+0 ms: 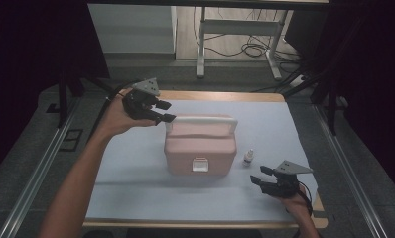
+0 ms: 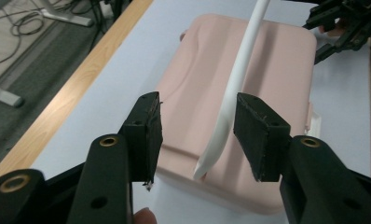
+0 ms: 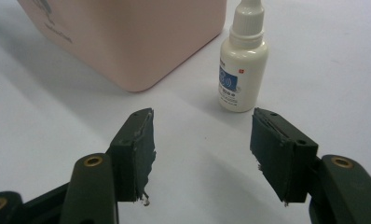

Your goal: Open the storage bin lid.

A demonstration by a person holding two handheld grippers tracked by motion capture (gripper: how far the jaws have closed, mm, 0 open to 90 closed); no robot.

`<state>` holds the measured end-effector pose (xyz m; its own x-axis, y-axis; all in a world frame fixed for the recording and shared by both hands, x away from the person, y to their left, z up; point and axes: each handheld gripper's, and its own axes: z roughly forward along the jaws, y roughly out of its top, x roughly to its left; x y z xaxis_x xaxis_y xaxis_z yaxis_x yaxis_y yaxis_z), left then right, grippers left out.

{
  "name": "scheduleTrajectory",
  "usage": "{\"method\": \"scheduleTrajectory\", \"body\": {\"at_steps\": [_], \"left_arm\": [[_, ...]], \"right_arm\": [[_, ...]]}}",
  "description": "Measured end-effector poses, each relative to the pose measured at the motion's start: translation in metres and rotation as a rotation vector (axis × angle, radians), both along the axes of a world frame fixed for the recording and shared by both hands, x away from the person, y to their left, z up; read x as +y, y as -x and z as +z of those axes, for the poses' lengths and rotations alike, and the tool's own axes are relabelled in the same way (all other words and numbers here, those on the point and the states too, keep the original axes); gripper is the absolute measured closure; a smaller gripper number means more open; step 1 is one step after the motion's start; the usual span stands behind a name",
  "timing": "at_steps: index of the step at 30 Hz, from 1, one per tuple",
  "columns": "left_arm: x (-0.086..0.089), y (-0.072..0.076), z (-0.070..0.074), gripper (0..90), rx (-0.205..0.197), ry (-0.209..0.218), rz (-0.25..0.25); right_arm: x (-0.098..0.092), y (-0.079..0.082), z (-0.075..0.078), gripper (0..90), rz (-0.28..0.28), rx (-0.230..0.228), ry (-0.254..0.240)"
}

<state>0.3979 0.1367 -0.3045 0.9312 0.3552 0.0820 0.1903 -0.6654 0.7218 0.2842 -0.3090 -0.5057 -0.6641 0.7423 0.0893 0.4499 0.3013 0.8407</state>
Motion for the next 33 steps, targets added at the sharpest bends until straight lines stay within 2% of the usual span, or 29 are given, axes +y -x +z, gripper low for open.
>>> {"method": "scheduleTrajectory", "body": {"at_steps": [7, 11, 13, 16, 18, 25, 27, 33], "left_arm": [[-0.021, -0.003, -0.004, 52.1, 0.024, -0.073, -0.032], [-0.029, -0.005, -0.008, 53.2, 0.045, -0.098, -0.048], [-0.035, -0.007, -0.011, 54.5, 0.057, -0.129, -0.062], [-0.042, -0.008, -0.014, 58.6, 0.070, -0.173, -0.078], [-0.045, -0.009, -0.015, 64.6, 0.080, -0.192, -0.086], [-0.049, -0.009, -0.019, 74.9, 0.075, -0.249, -0.089], [-0.049, -0.009, -0.019, 76.1, 0.071, -0.251, -0.097], [-0.055, -0.010, -0.014, 78.5, 0.051, -0.301, -0.134]], "right_arm": [[-0.001, 0.000, 0.000, 39.9, -0.007, 0.004, -0.001], [0.003, 0.001, 0.000, 39.8, 0.003, 0.003, 0.003], [0.004, 0.001, 0.000, 39.8, 0.006, 0.003, 0.007], [0.004, 0.001, 0.000, 39.9, 0.004, 0.004, 0.007], [0.003, 0.001, 0.000, 39.9, -0.001, 0.006, 0.006], [0.004, 0.002, 0.000, 40.0, 0.001, 0.005, 0.010], [0.004, 0.001, 0.000, 40.0, 0.001, 0.006, 0.010], [0.004, 0.002, -0.001, 40.0, -0.006, 0.004, 0.013]]}}
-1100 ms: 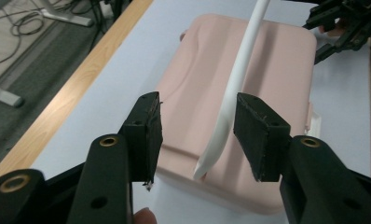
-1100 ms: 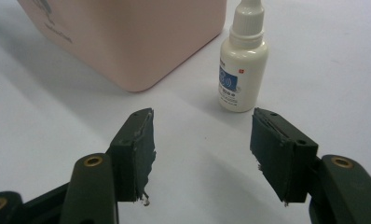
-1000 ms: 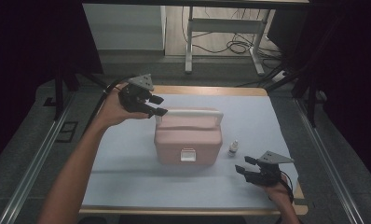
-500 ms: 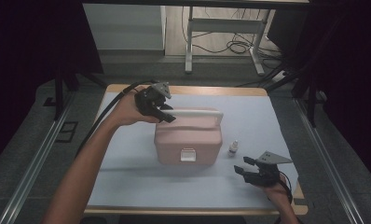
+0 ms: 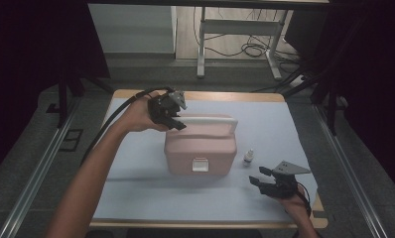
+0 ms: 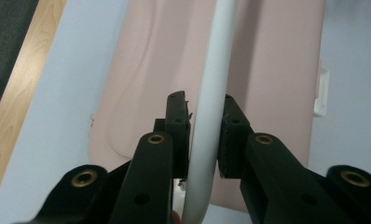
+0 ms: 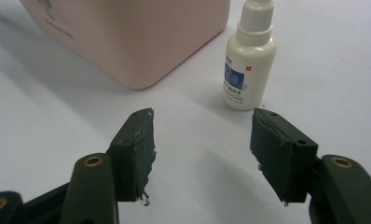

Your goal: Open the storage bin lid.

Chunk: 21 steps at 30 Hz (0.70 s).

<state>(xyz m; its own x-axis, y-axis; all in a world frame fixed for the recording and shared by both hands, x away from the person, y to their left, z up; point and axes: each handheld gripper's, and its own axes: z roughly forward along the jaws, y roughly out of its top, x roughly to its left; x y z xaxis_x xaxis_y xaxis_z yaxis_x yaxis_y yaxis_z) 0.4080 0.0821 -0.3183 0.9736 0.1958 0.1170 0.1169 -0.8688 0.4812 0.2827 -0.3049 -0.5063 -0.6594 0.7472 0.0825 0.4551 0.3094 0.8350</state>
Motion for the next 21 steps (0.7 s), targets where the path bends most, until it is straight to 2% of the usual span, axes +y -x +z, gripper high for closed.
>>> {"method": "scheduleTrajectory", "body": {"at_steps": [11, 21], "left_arm": [[0.004, -0.019, 0.011, 80.2, 0.017, 0.032, -0.009], [0.006, -0.026, 0.020, 80.1, 0.020, 0.042, -0.009]], "right_arm": [[0.002, 0.002, 0.002, 40.4, -0.002, -0.002, 0.003], [0.005, 0.010, 0.012, 48.9, 0.011, -0.030, -0.002]]}}
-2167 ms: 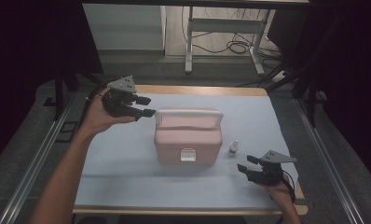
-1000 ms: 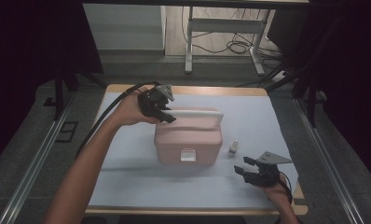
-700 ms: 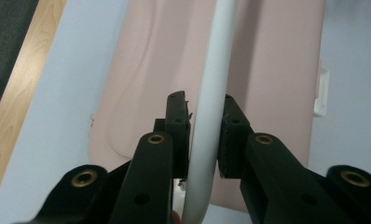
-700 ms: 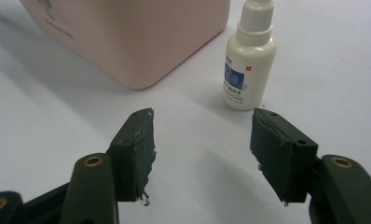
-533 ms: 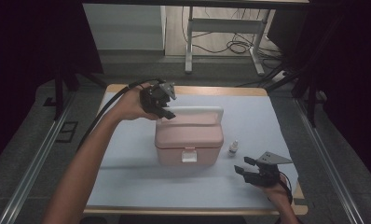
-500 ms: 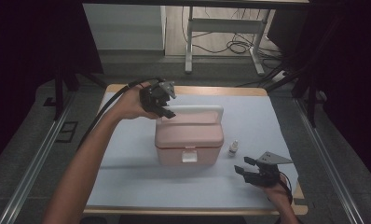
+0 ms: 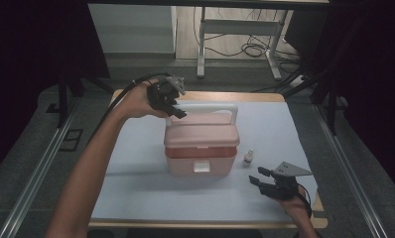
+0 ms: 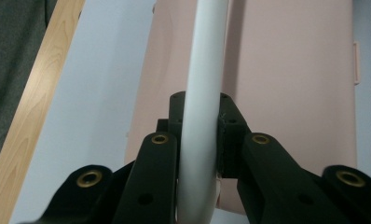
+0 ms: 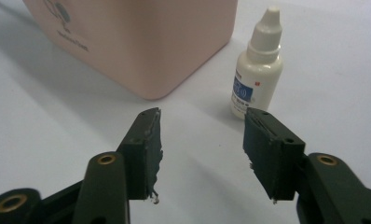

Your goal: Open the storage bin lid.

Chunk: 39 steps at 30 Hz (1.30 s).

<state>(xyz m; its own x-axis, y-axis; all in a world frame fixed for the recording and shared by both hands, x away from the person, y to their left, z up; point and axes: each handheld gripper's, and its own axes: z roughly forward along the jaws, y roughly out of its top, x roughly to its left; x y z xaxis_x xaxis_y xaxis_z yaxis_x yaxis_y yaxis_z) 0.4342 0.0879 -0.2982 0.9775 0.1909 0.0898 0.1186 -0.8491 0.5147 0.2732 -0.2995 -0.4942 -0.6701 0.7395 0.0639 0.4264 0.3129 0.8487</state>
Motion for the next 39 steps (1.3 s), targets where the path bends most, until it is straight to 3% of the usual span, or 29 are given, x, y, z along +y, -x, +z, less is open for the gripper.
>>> {"method": "scheduleTrajectory", "body": {"at_steps": [10, 18, 26, 32, 39], "left_arm": [[0.000, -0.001, 0.000, 79.9, 0.003, 0.004, 0.002], [0.000, -0.002, 0.001, 79.9, 0.006, 0.004, 0.001], [0.000, -0.003, 0.001, 79.8, 0.006, 0.003, -0.001], [0.000, -0.003, 0.001, 79.8, 0.007, 0.004, -0.002], [0.000, -0.002, 0.001, 80.0, 0.009, 0.004, -0.005]], "right_arm": [[0.007, 0.004, 0.008, 68.3, 0.042, -0.015, -0.002], [0.018, 0.009, 0.028, 85.7, 0.059, -0.056, -0.006], [0.033, 0.001, 0.057, 89.7, 0.083, -0.101, -0.041], [0.043, -0.009, 0.076, 89.8, 0.082, -0.122, -0.026], [0.055, -0.017, 0.085, 89.8, 0.093, -0.120, -0.033]]}}
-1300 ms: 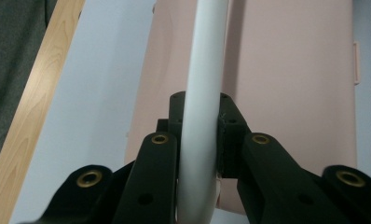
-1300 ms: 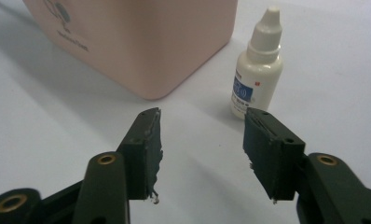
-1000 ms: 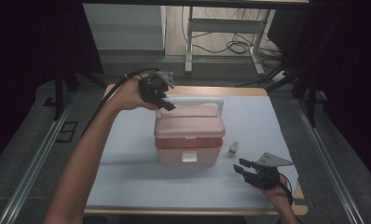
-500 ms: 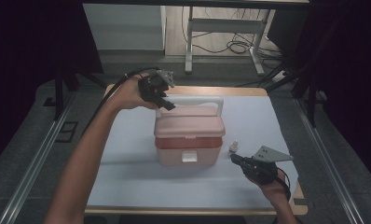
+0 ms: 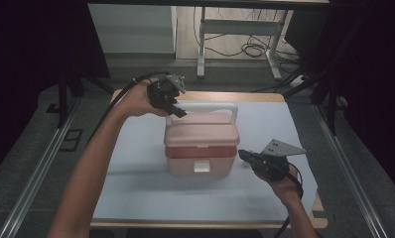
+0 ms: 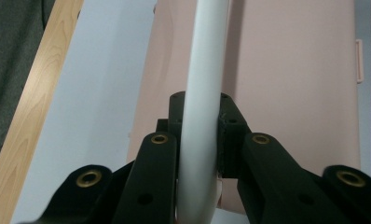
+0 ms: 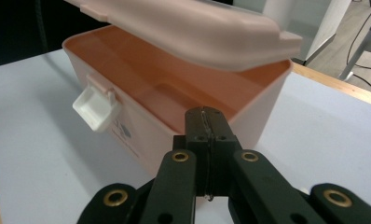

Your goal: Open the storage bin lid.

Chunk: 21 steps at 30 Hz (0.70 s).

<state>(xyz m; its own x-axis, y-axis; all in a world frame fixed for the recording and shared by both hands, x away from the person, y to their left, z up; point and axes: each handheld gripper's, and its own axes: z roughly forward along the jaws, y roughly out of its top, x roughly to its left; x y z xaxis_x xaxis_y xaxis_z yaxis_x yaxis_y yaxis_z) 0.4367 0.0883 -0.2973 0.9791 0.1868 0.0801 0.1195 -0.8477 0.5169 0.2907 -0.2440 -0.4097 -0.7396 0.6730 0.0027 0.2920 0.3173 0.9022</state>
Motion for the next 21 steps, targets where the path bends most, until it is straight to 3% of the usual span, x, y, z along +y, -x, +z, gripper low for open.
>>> {"method": "scheduleTrajectory", "body": {"at_steps": [14, 21], "left_arm": [[0.000, 0.001, -0.002, 79.8, 0.002, 0.000, 0.001], [0.000, 0.002, -0.004, 77.3, -0.005, -0.007, 0.011]], "right_arm": [[0.031, -0.014, -0.004, 89.8, 0.002, -0.005, 0.018], [0.034, -0.014, -0.005, 89.9, 0.000, -0.011, 0.015]]}}
